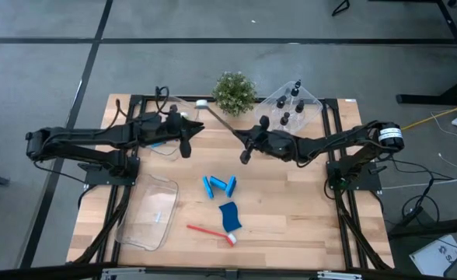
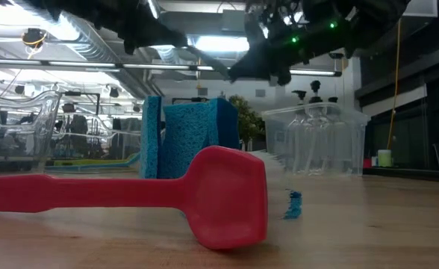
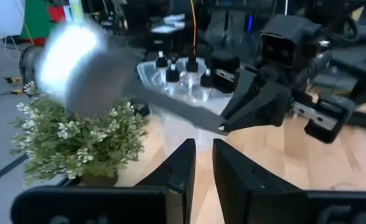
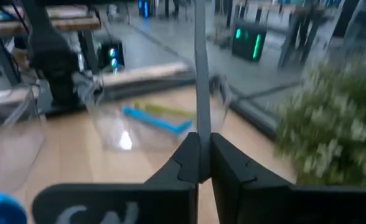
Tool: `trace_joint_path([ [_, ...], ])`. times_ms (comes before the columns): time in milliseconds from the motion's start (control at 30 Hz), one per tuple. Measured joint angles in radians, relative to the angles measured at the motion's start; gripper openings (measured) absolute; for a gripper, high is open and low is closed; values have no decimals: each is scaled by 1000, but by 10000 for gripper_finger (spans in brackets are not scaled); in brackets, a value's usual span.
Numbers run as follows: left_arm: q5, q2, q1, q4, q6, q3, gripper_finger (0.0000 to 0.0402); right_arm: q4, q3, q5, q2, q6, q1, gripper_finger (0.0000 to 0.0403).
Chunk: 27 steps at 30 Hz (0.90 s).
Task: Pick & Place Kitchen Sink Supplies
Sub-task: Put the black dish brush into the top transparent bin
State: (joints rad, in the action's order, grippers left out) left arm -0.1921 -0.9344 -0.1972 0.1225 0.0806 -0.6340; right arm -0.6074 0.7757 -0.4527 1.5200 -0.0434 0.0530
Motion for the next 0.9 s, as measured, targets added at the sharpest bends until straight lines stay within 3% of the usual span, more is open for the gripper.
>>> trace_joint_path([
  [267, 14, -12, 0, 279, 72, 125, 51, -133, 0, 84, 0, 55, 0, 20],
  [567, 159, -63, 0, 538, 58, 170, 66, -190, 0, 206, 0, 48, 0, 20],
  [900, 175, -154, 0, 646, 66, 170, 139, -211, 0, 271, 0, 38, -10, 20],
])
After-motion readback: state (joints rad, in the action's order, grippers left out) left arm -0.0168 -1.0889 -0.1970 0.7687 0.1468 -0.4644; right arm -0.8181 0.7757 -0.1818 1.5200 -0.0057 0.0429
